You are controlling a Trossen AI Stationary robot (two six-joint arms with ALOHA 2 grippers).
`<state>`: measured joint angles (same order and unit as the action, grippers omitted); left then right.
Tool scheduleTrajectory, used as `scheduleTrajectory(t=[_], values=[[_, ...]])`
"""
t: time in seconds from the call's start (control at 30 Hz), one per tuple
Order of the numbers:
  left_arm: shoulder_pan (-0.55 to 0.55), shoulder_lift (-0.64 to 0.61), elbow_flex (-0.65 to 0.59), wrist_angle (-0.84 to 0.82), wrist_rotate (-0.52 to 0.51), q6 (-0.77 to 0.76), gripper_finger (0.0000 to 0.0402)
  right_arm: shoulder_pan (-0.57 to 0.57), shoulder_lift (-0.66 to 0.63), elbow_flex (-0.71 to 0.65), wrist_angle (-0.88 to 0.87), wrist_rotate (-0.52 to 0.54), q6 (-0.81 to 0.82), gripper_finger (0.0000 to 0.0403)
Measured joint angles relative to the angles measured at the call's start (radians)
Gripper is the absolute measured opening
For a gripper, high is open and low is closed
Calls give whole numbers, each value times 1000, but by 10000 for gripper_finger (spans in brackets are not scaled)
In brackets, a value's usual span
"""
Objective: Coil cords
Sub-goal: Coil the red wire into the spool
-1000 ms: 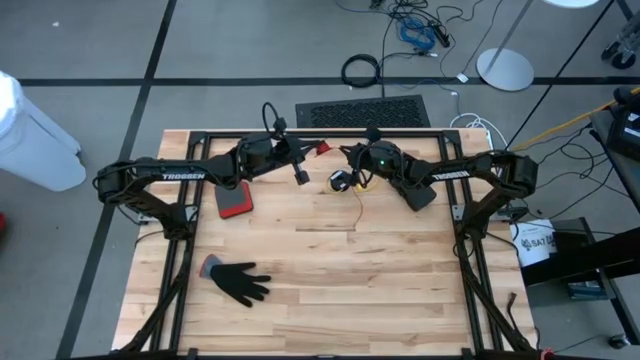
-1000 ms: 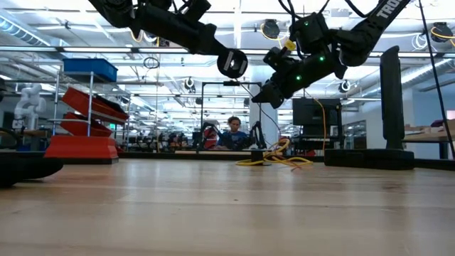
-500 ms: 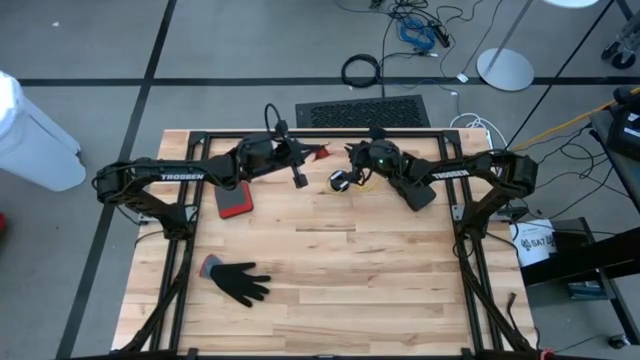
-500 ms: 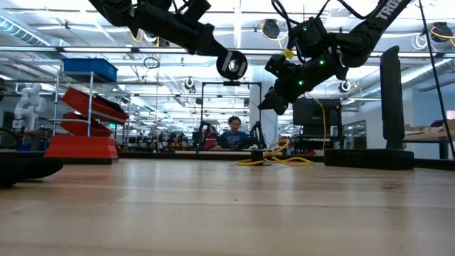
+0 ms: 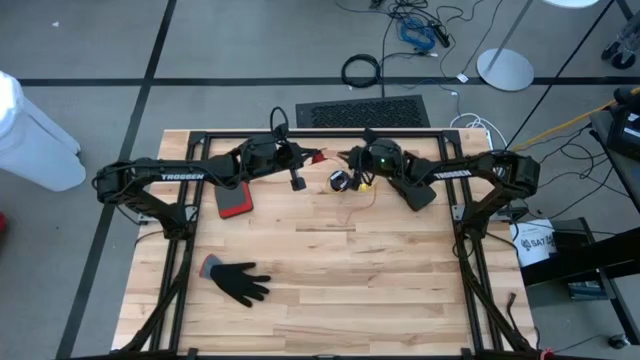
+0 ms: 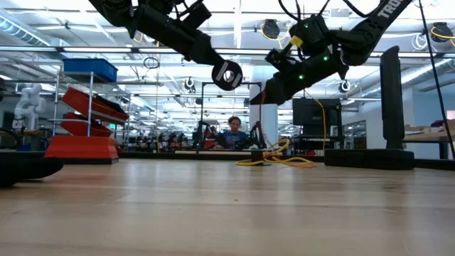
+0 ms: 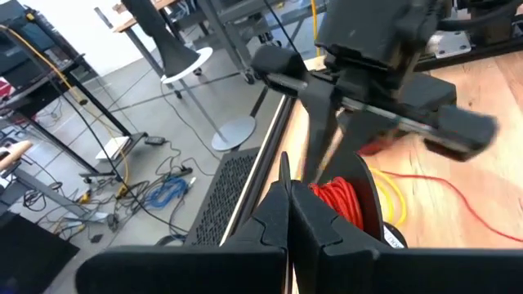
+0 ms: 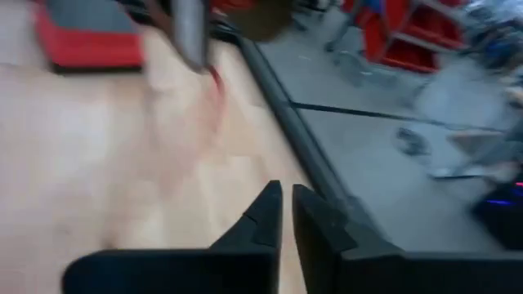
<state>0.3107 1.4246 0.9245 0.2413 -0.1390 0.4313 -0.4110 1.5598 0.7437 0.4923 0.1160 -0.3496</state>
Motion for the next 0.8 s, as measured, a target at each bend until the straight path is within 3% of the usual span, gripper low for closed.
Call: scheduleTrajectory(t=[0.33,0.53,0.8], values=[[0,1,0,5,-3,0,0,-2,0,0,-5,-209,180,95],[0,1,0,9,-4,0,0,5,0,1,-9,-349,232,100],[0,1,0,30,-4,-1,0,34,28,3,26,-355,273,100]])
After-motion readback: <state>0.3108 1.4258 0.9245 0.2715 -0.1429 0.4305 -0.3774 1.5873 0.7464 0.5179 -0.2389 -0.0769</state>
